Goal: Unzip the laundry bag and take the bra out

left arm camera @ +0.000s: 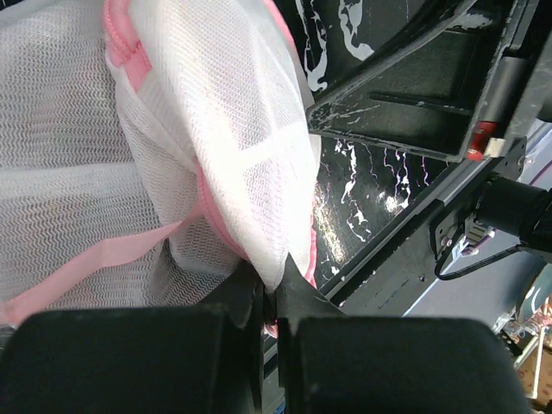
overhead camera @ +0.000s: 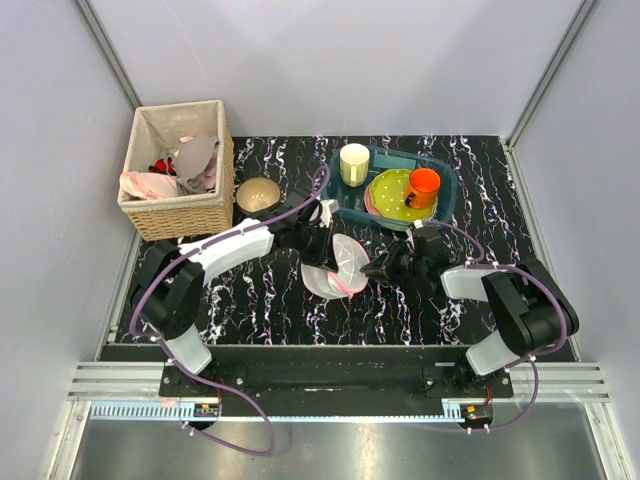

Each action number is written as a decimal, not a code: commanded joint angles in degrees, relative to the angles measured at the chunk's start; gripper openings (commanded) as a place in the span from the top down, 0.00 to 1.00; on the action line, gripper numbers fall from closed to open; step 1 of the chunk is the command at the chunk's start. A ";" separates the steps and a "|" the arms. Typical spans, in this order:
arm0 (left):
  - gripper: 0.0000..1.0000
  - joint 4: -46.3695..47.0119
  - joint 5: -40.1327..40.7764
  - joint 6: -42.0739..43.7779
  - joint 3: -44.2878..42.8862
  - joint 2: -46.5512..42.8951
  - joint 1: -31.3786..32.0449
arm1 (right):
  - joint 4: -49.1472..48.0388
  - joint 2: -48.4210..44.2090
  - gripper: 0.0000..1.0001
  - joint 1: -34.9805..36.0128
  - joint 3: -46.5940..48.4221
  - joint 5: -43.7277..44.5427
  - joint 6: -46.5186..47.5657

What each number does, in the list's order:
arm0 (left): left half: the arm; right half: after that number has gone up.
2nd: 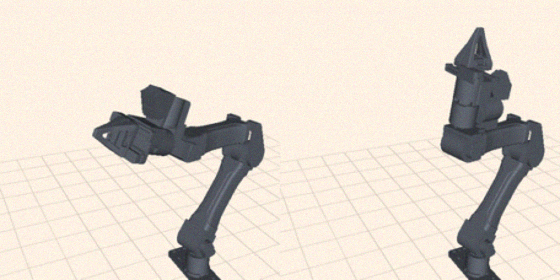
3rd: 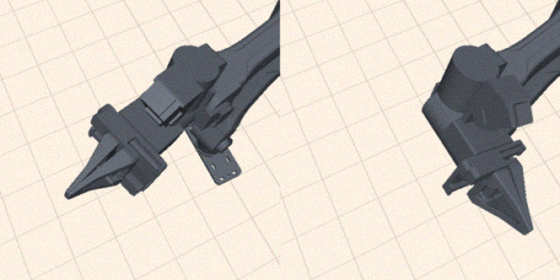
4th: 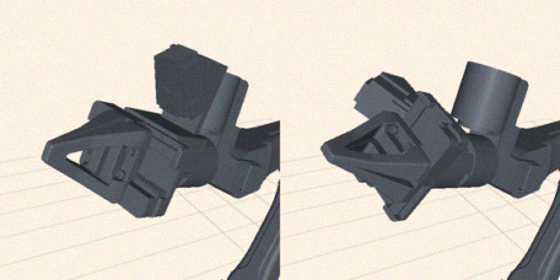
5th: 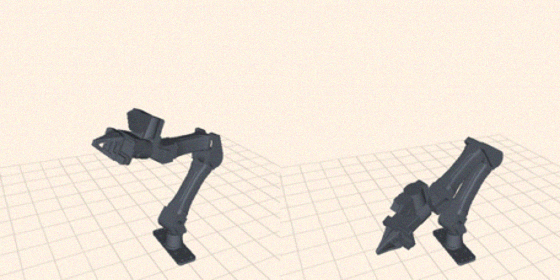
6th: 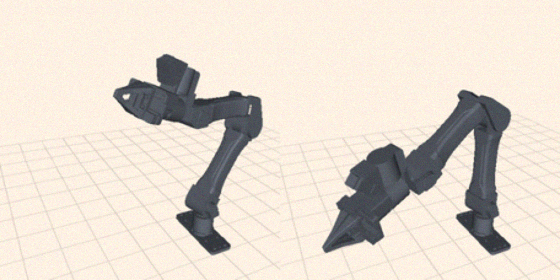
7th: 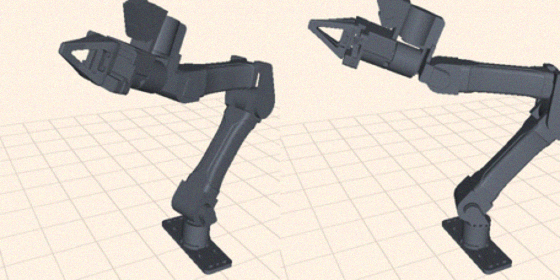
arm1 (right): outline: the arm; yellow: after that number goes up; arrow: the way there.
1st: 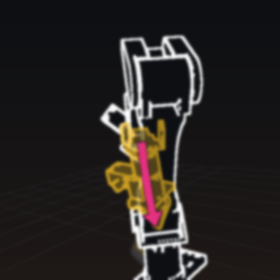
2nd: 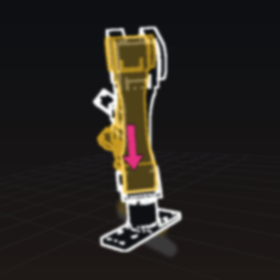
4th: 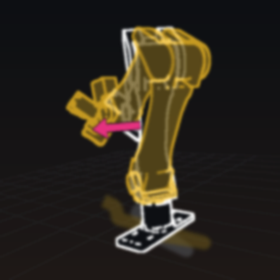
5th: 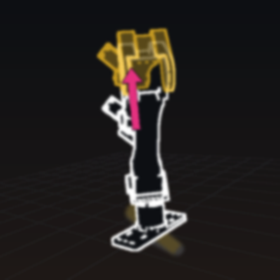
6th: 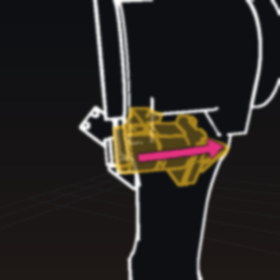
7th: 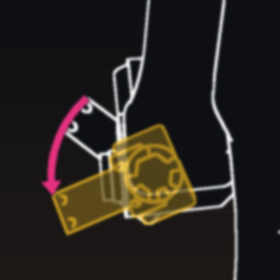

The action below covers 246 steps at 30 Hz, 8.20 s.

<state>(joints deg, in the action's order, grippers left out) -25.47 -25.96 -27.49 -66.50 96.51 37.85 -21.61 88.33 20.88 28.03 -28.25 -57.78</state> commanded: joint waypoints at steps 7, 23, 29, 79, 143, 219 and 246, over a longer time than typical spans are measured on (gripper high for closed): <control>1.00 -0.71 0.73 1.38 -3.11 3.69 -1.55 | 9.87 -17.62 1.00 0.21 -1.49 3.28 2.14; 1.00 -0.98 -1.38 0.51 2.77 -17.49 -1.11 | 10.38 -27.00 0.05 0.21 -5.18 1.72 0.40; 1.00 0.16 -5.33 -1.52 3.22 -21.44 -1.11 | -12.56 -15.83 0.04 0.21 -5.71 -9.62 -6.45; 0.01 22.79 17.34 -42.55 32.65 -44.39 5.92 | 14.14 -34.10 1.00 1.88 -9.84 17.96 -16.13; 1.00 31.27 14.44 -42.74 20.79 -16.61 10.23 | 23.03 -32.52 0.43 23.06 1.68 23.59 2.67; 1.00 25.56 11.01 -31.14 17.02 -16.10 3.73 | 55.26 -68.55 1.00 23.24 -10.72 25.81 -0.49; 0.11 22.39 14.27 -33.59 14.20 -17.25 11.10 | 39.45 -51.16 1.00 23.32 -4.57 24.91 3.37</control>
<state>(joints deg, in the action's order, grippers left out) -9.15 -11.77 -56.49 -55.99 78.52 46.35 22.06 36.67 43.88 21.37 -2.57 -55.05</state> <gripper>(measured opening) 0.939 0.009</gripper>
